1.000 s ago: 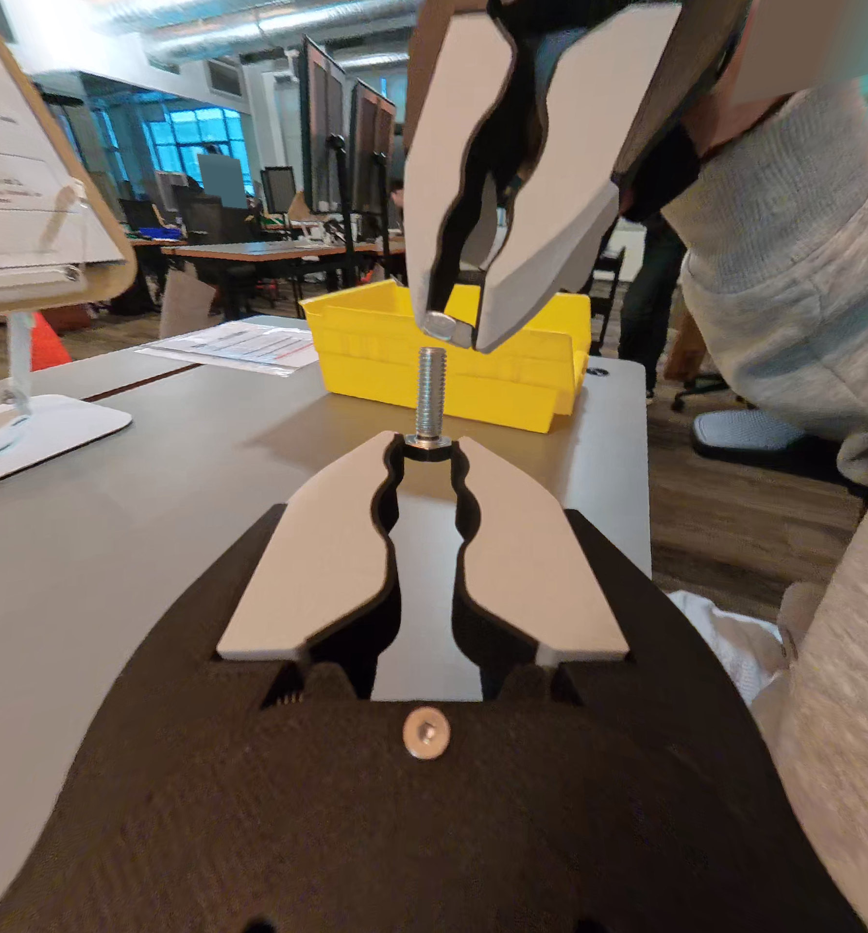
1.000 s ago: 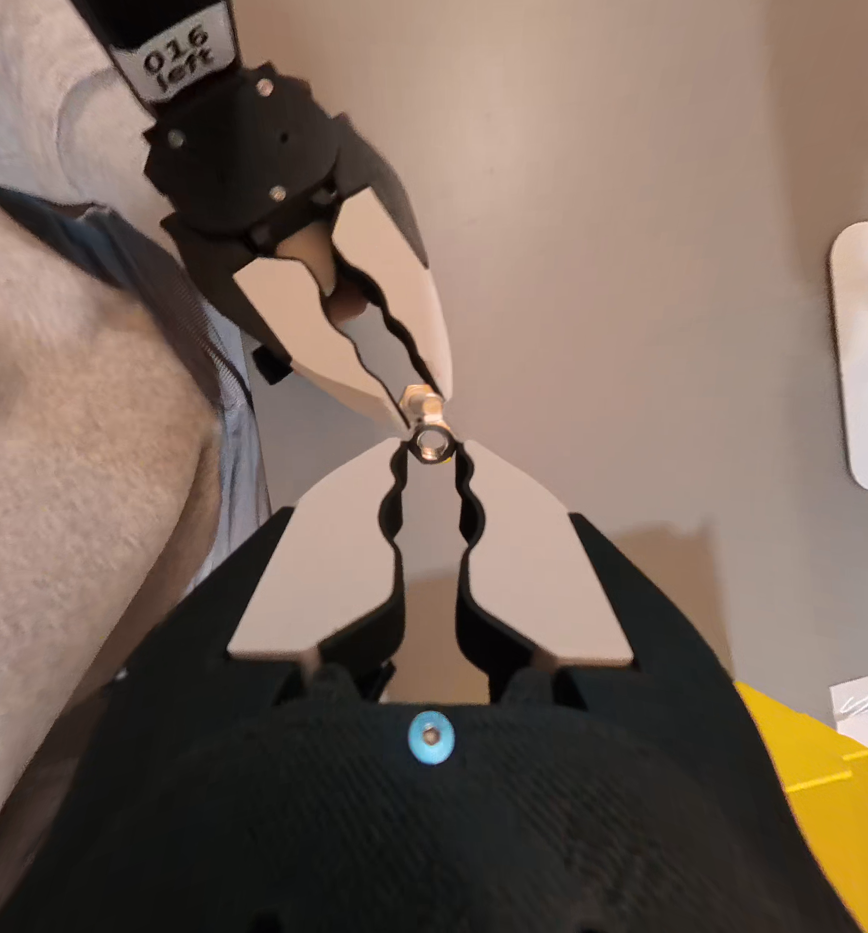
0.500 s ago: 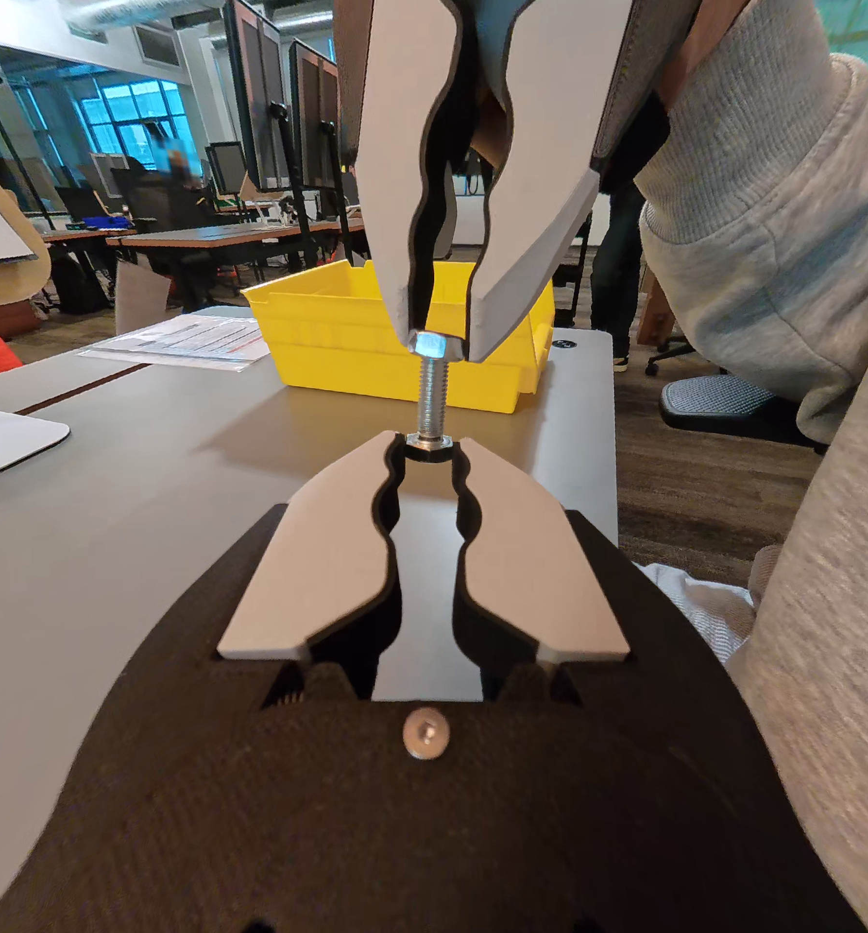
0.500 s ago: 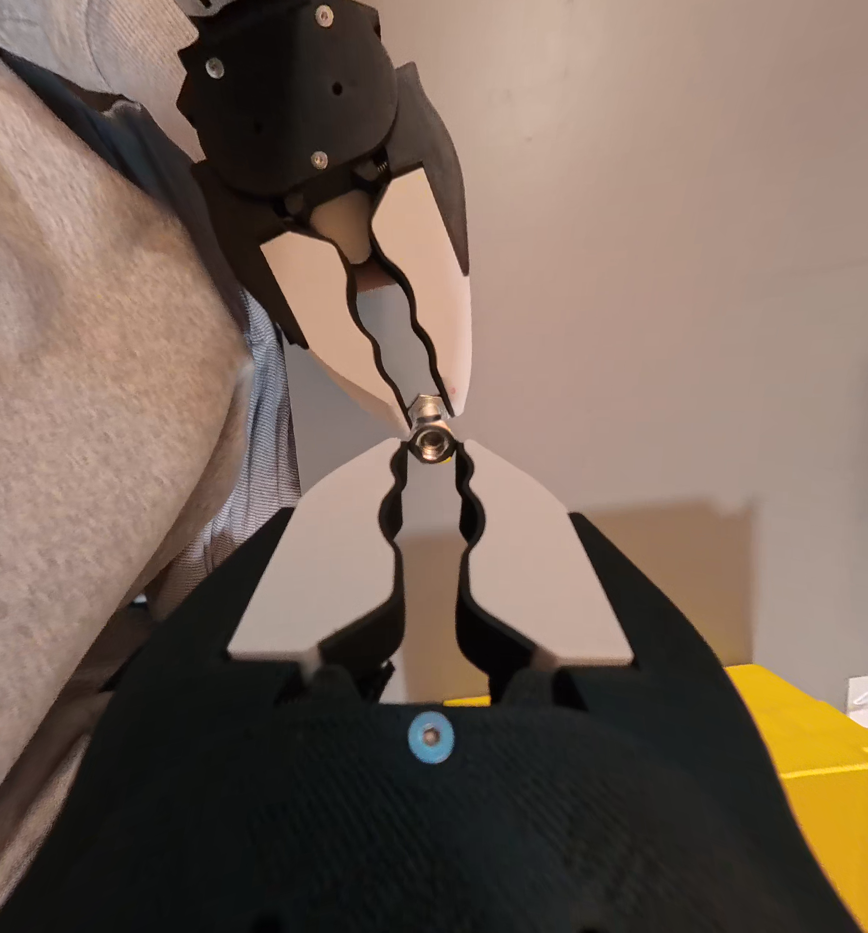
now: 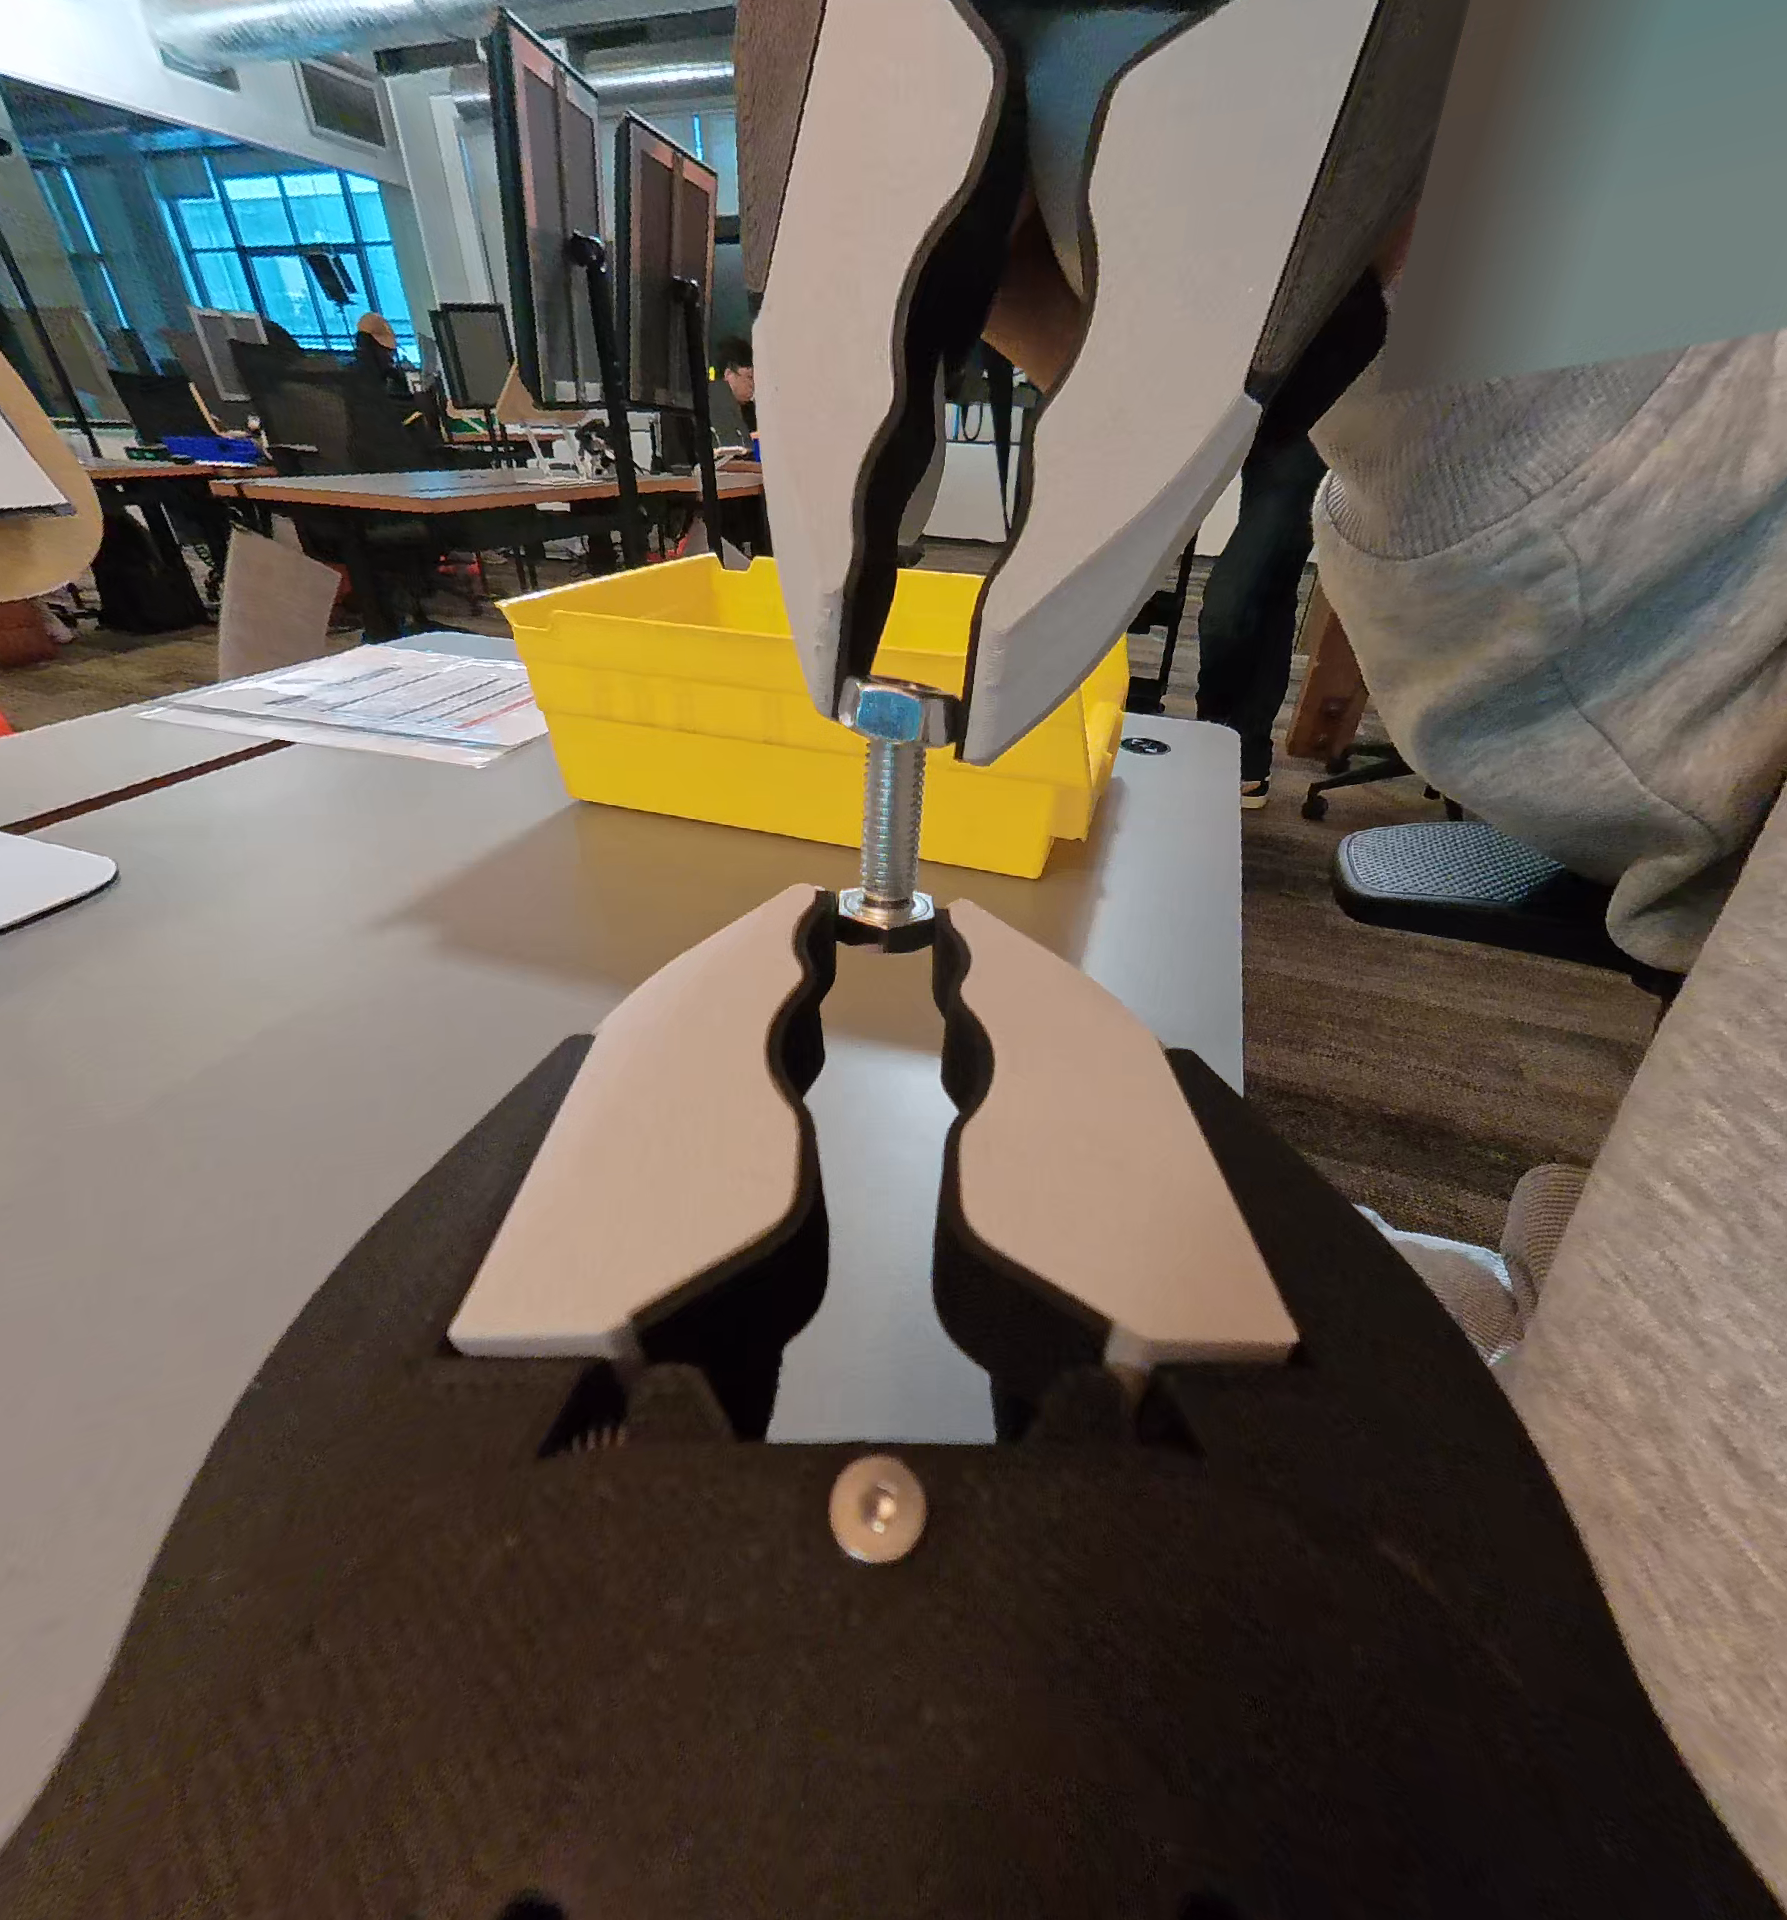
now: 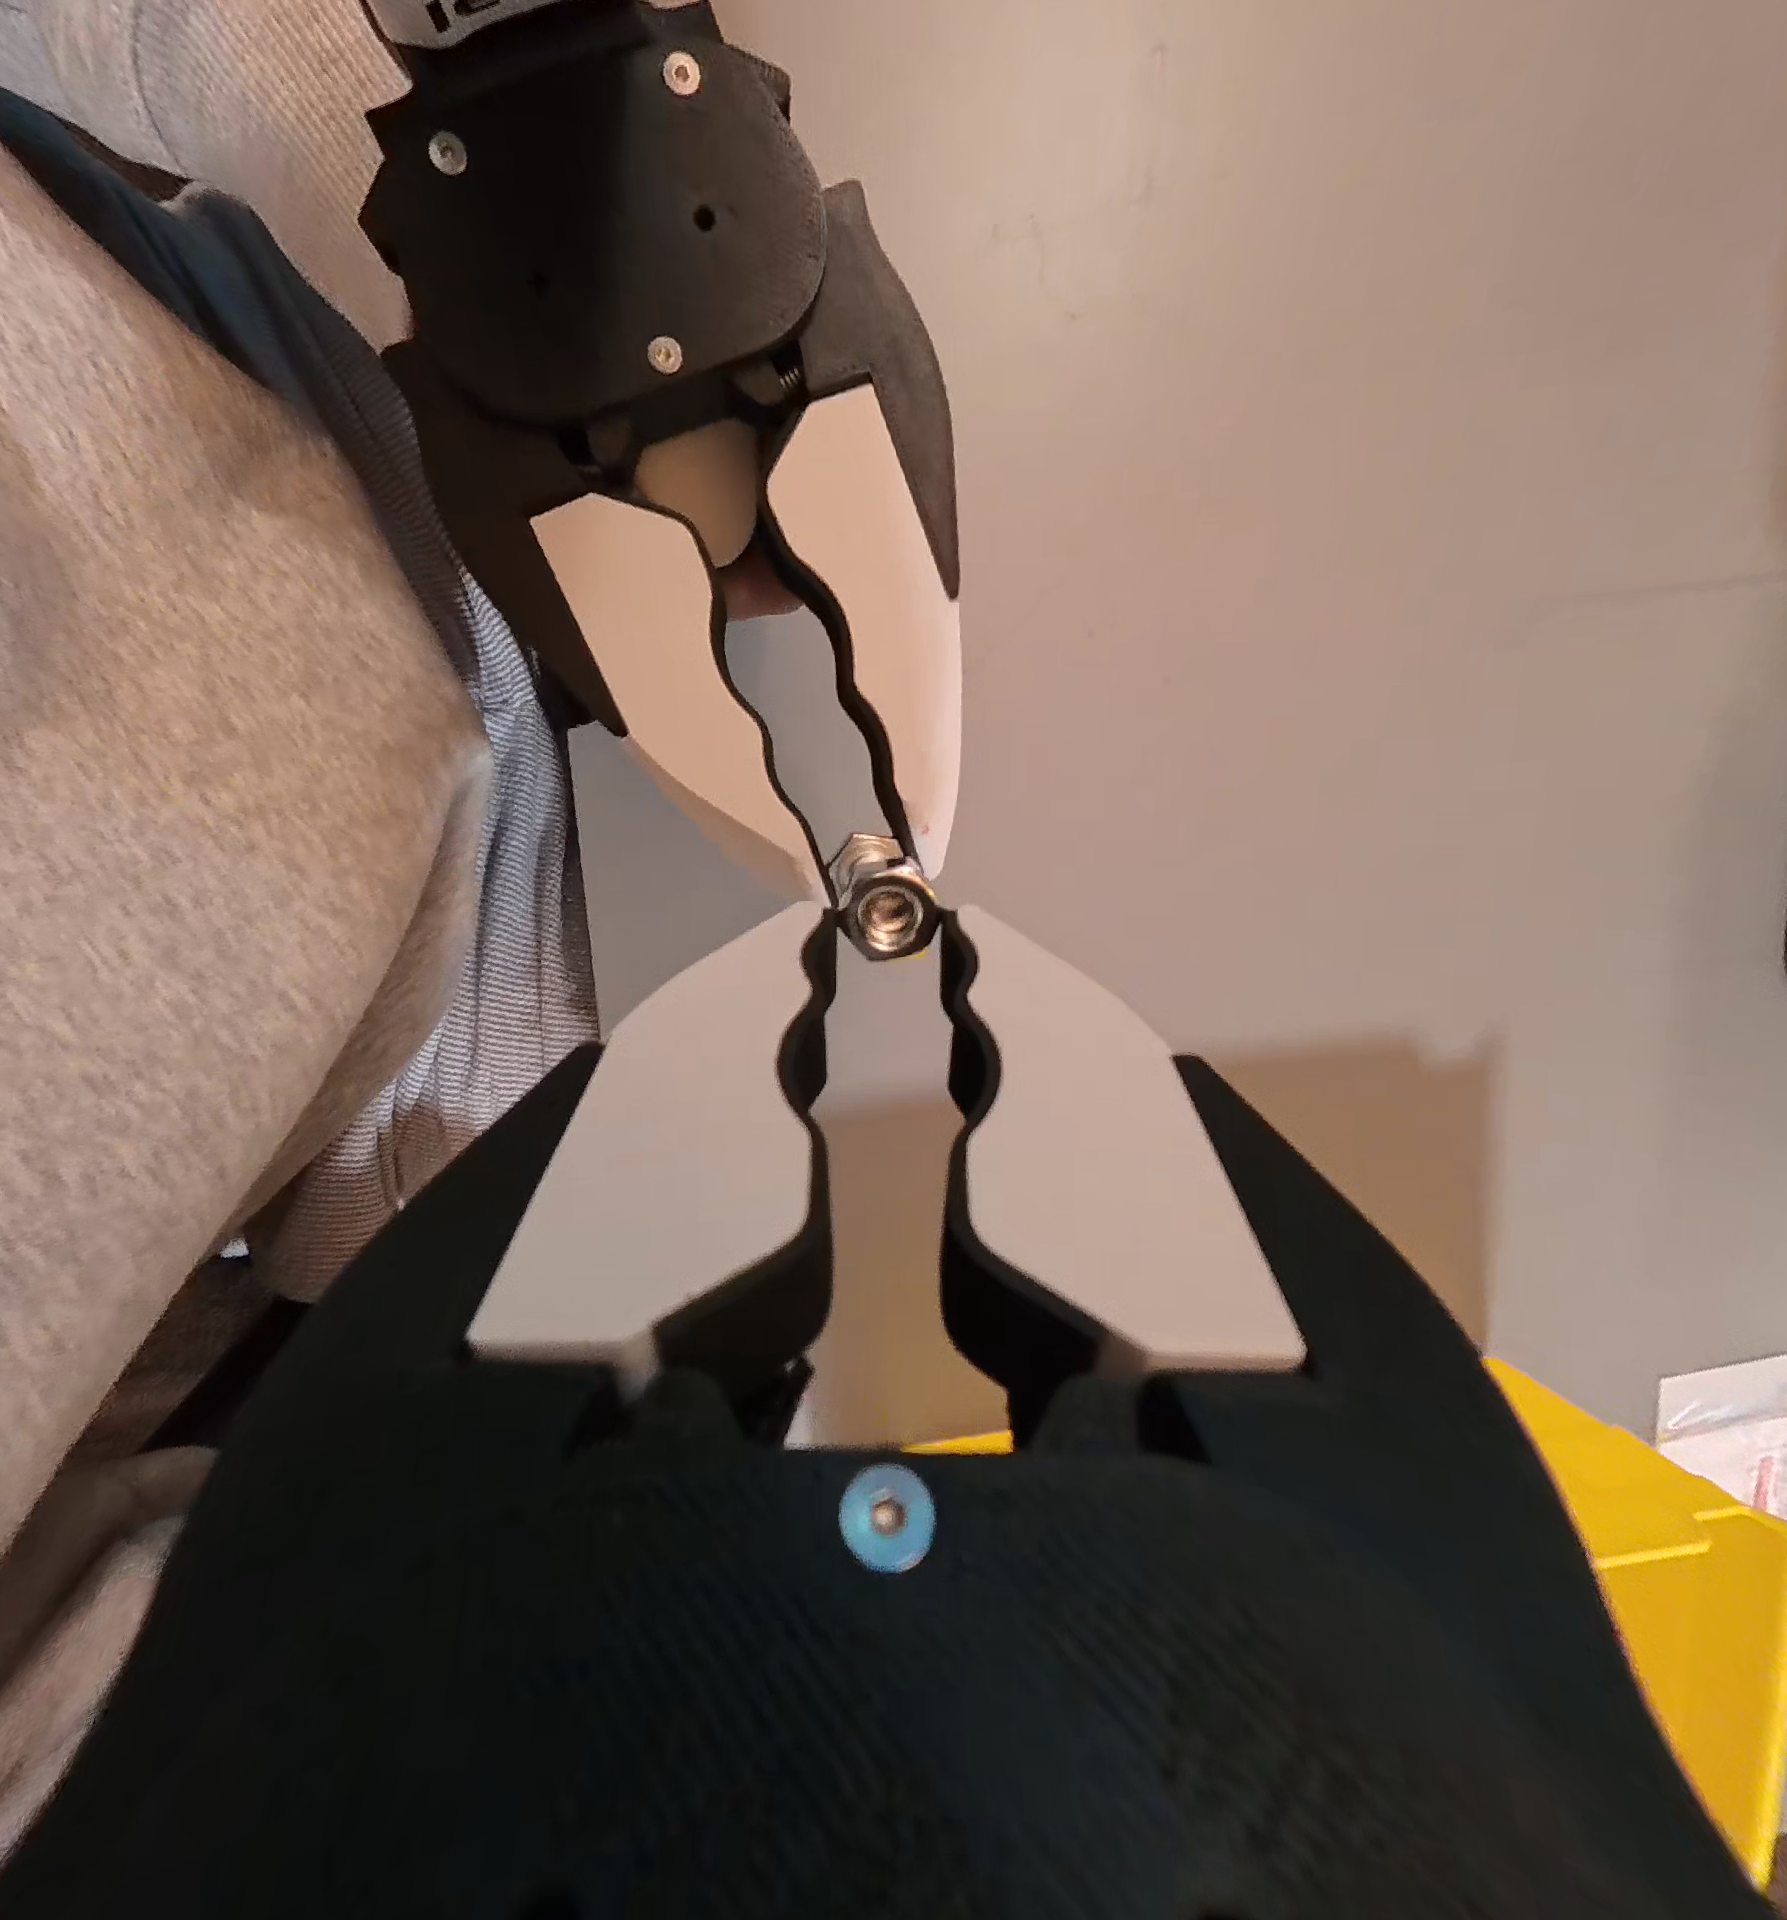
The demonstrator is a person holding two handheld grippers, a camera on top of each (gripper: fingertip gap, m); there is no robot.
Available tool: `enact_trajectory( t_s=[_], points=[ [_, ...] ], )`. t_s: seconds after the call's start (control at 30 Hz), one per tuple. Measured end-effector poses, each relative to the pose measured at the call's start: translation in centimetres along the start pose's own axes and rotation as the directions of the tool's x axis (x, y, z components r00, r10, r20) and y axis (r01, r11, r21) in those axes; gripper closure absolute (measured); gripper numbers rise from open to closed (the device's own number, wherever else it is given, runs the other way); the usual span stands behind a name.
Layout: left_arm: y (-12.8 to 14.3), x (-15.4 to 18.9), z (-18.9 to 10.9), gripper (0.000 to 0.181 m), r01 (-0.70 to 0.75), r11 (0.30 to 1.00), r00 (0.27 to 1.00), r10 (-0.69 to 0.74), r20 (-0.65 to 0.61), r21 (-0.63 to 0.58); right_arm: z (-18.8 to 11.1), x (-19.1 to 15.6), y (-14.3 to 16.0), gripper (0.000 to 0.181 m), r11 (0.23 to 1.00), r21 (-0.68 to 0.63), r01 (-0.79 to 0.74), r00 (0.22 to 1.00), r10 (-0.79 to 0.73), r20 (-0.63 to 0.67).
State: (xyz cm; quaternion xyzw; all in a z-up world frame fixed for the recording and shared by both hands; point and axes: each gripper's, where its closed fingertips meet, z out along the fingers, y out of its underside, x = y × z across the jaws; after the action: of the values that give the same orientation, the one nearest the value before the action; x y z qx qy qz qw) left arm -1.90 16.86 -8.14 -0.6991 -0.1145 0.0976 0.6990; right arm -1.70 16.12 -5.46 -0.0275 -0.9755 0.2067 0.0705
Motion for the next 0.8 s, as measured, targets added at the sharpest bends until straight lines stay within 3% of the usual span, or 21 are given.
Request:
enact_trajectory(
  t_s=[0.03, 0.4, 0.5, 0.6, 0.67, 0.7, 0.77, 0.8],
  points=[
    [-0.1, 0.0, 0.0, 0.162, 0.001, 1.000, 1.000, -0.001, -0.001, 0.004, 0.0, 0.0, -0.1, 0.162, 1.000, 0.007, 0.003, 1.000, -0.003, 0.001],
    [-0.7, -0.9, -0.4, 0.162, 0.066, 0.997, 0.998, -0.067, 0.011, 0.051, 0.0, 0.5, -0.6, 0.151, 0.997, 0.072, 0.009, 1.000, -0.009, 0.006],
    [-1.0, -1.7, -0.7, 0.162, 0.103, 0.992, 0.994, -0.106, 0.027, 0.073, -1.0, 1.2, -1.4, 0.145, 0.986, 0.167, 0.003, 1.000, -0.001, -0.013],
    [-1.4, -2.4, -1.2, 0.162, 0.118, 0.988, 0.991, -0.124, 0.047, 0.098, -2.7, 3.4, -2.2, 0.141, 0.941, 0.337, -0.002, 0.993, 0.042, -0.112],
    [-1.7, -2.7, -1.4, 0.162, 0.111, 0.987, 0.991, -0.118, 0.058, 0.113, -4.3, 4.7, -3.3, 0.132, 0.856, 0.518, 0.000, 0.983, 0.095, -0.157],
    [-1.7, -2.9, -1.5, 0.162, 0.108, 0.987, 0.991, -0.115, 0.062, 0.116, -5.2, 5.1, -4.1, 0.130, 0.777, 0.629, -0.021, 0.978, 0.146, -0.148],
    [-1.4, -3.2, -1.4, 0.162, 0.109, 0.989, 0.991, -0.117, 0.073, 0.103, -6.5, 6.5, -4.4, 0.128, 0.557, 0.820, -0.132, 0.942, 0.328, -0.071],
    [-1.1, -3.4, -1.4, 0.162, 0.108, 0.990, 0.990, -0.116, 0.077, 0.095, -6.5, 6.9, -3.8, 0.137, 0.431, 0.886, -0.170, 0.913, 0.408, -0.024]
  ],
)
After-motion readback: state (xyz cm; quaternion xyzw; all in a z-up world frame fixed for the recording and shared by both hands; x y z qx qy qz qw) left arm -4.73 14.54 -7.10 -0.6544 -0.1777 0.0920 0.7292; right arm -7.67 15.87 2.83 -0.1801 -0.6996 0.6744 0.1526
